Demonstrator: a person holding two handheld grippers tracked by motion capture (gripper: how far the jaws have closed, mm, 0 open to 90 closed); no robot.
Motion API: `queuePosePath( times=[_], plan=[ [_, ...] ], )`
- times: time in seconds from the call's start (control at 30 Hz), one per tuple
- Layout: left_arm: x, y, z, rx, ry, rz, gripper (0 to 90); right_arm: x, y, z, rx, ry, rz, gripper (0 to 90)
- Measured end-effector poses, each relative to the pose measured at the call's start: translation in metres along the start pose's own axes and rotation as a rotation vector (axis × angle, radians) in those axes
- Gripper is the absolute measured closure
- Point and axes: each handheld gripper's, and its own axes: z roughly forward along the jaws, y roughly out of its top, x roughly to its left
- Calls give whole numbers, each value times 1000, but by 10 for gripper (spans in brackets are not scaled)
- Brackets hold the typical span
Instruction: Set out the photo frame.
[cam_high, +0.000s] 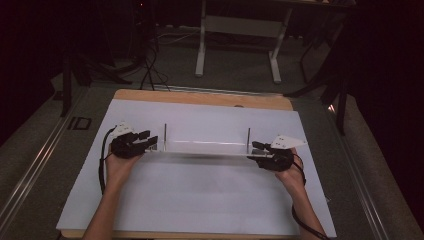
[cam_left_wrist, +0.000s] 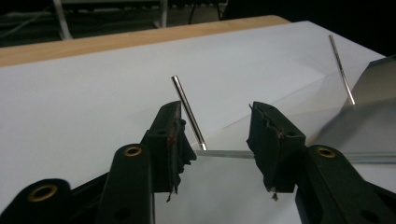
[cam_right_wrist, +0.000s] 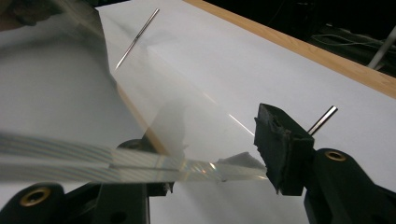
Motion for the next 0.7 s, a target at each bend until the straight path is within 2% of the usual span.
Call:
queuePosePath(
  times=[0.2,0.37,0.6,0.7],
  plan=[
    [-1,-1,-6,10,19,21,540,-2,2,0,1,5,9,499],
    [-1,0,-12,3,6,25,523,-3,3,1,1,4,15,499],
    [-7,-3,-16,23,6,107,481,-4,4,1,5,5,18,498],
    [-7,-3,-19,20,-3,120,472,-4,5,1,7,5,20,495]
  ],
)
